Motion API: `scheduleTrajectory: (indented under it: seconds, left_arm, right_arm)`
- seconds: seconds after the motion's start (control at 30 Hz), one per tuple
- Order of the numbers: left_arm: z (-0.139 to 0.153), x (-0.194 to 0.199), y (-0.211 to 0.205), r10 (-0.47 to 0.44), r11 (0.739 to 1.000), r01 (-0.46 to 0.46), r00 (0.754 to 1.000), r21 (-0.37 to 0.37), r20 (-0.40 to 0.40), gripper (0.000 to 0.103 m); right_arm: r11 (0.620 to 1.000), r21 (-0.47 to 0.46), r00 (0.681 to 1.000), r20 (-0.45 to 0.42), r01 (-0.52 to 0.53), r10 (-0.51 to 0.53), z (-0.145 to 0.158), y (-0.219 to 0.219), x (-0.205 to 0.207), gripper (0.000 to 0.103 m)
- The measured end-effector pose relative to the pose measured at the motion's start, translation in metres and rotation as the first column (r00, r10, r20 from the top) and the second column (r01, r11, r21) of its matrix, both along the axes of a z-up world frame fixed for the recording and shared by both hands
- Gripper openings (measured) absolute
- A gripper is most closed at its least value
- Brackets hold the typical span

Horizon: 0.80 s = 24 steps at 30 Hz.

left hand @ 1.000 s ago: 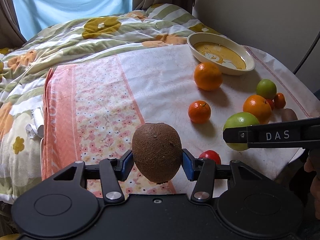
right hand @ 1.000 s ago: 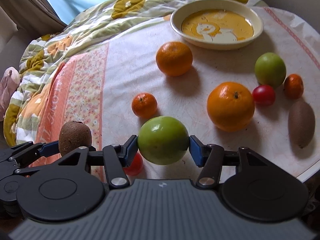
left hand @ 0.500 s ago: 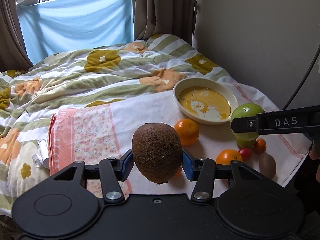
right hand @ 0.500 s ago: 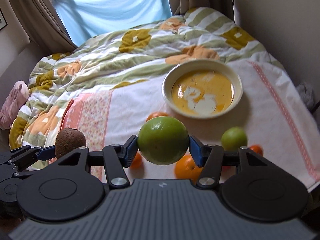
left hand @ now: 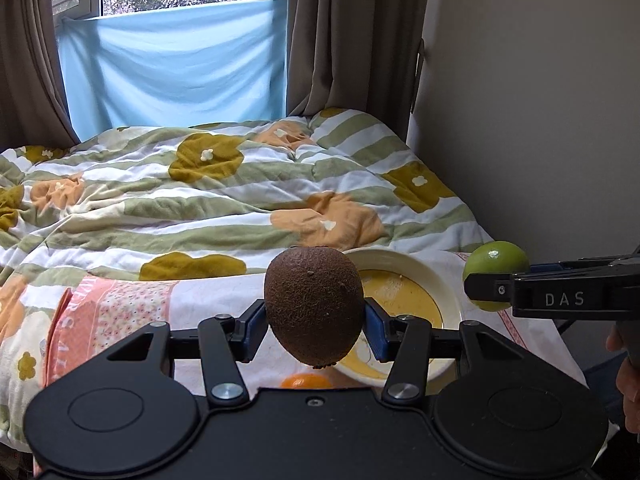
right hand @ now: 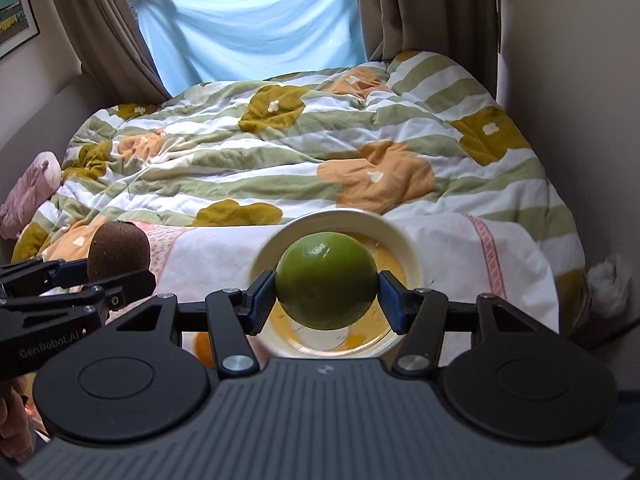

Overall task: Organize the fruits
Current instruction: 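Carry the kiwi and green apple into the duck bowl with both tools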

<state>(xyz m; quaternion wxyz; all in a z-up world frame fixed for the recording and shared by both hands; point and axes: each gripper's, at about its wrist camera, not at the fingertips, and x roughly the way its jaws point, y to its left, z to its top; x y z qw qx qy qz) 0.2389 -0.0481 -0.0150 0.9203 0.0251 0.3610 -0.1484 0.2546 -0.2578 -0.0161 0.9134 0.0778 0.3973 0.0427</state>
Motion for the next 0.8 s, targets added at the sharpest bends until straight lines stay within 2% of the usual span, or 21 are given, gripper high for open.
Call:
scheduleTrajectory:
  seconds: [0.2,0.43,0.6,0.8]
  left_arm:
    - [-0.023,0.045,-0.037,-0.006,1.0,0.007,0.999,0.025,-0.033,0.055]
    - [-0.072,0.098,-0.07,-0.066,0.993,0.075,0.993,0.092,-0.095,0.055]
    - [-0.103,0.117,-0.087,-0.119,0.976,0.138,0.986,0.167,-0.12,0.055]
    - [-0.125,0.128,-0.106,-0.178,0.951,0.206,0.975,0.229,-0.136,0.055]
  right_arm:
    - [1.0,-0.002,0.999,-0.032,-0.03,0.03,-0.022,-0.03,0.051,0.07]
    - [1.0,0.022,0.997,-0.078,-0.019,0.02,-0.058,-0.044,0.097,0.07]
    - [0.999,0.037,0.995,-0.097,0.003,0.001,-0.074,-0.048,0.114,0.07]
    - [0.999,0.036,0.993,-0.117,0.023,-0.018,-0.084,-0.051,0.122,0.07]
